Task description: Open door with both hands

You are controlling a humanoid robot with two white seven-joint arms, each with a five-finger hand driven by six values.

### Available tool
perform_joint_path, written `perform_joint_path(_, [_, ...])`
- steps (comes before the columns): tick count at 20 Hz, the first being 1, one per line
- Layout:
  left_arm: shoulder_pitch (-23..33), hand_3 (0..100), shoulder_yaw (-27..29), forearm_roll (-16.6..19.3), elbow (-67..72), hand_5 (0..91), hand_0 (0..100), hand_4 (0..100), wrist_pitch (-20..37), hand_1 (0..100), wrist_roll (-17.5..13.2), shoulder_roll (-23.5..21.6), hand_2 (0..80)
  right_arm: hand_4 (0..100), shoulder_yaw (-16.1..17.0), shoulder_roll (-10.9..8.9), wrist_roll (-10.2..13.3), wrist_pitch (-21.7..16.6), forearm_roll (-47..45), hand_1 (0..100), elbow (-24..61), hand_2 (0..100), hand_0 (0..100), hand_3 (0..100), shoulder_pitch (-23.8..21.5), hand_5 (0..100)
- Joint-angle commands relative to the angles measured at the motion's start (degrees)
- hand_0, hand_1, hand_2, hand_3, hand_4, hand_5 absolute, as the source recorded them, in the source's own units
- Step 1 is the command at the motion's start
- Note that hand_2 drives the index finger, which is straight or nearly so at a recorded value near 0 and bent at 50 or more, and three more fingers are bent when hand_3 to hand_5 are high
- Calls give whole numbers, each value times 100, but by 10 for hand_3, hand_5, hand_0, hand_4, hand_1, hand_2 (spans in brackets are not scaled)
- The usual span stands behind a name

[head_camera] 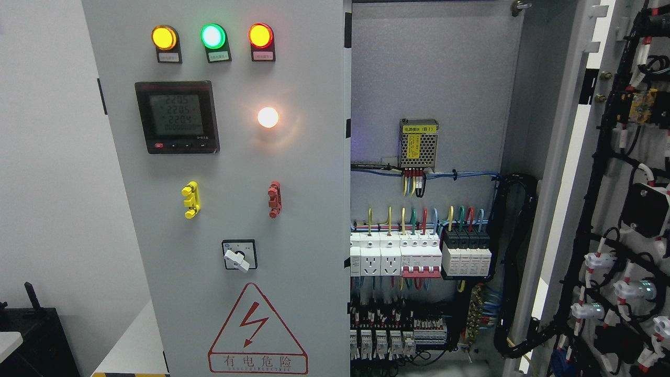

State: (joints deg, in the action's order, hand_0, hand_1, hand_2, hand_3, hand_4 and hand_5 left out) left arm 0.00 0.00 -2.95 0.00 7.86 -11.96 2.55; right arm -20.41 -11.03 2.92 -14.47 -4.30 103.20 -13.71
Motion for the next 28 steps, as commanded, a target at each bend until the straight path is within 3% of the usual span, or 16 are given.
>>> perform_joint_path(1, [185, 0, -70, 5, -53, 0, 0, 32, -4, 0, 1, 0, 0, 0, 63, 40, -2, 260, -36, 0, -89, 0, 0, 0, 491, 0])
perform_joint_path(4, [176, 0, -70, -3, -53, 0, 0, 32, -4, 0, 1, 0, 0, 0, 99, 311, -2, 382, -53, 0, -80, 0, 0, 0, 632, 0])
perform_joint_path(15, [184, 0, -70, -3, -53, 0, 0, 32, -4, 0, 1, 0, 0, 0, 99, 312, -2, 541, -115, 0, -150, 0, 0, 0, 1036, 0])
perform_joint_path(20, [185, 0, -70, 5, -53, 0, 0, 32, -4, 0, 1, 0, 0, 0, 81, 321, -2, 1033, -747, 0, -177, 0, 0, 0, 1379, 0])
perform_joint_path(28, [176, 0, -70, 5, -53, 0, 0, 32, -4, 0, 1, 0, 0, 0, 29, 330, -2, 1060, -800, 0, -300, 0, 0, 0, 1774, 0])
